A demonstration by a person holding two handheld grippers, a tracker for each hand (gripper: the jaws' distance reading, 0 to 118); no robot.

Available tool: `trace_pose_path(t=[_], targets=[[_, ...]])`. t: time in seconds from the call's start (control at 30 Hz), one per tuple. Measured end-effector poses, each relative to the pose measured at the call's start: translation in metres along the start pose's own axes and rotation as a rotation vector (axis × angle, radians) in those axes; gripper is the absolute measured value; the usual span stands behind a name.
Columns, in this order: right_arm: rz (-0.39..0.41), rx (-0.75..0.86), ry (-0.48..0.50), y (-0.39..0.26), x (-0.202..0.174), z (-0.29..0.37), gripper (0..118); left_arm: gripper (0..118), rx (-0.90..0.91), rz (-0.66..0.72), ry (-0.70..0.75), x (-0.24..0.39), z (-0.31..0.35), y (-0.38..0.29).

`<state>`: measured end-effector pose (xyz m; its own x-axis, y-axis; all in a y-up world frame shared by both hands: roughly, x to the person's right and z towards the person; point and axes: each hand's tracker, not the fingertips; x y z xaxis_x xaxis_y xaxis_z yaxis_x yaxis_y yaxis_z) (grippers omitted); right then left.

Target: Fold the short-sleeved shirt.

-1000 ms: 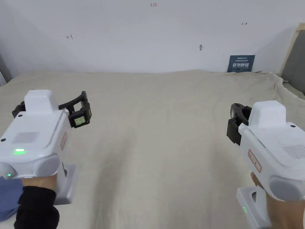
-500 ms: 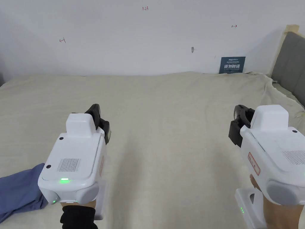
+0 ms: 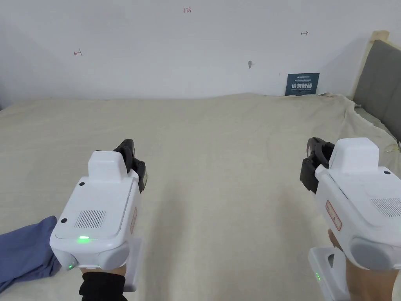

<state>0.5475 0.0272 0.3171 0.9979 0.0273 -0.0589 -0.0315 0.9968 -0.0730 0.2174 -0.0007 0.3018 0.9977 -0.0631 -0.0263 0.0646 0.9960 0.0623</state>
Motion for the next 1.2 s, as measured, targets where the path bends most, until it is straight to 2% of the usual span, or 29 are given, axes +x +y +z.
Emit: trace_pose_path(t=[1.2], targets=[[0.004,-0.004,0.008,0.0013,-0.0042,0.0063,0,0,0.007,-0.033,-0.012,-0.002,0.0055,0.0025]])
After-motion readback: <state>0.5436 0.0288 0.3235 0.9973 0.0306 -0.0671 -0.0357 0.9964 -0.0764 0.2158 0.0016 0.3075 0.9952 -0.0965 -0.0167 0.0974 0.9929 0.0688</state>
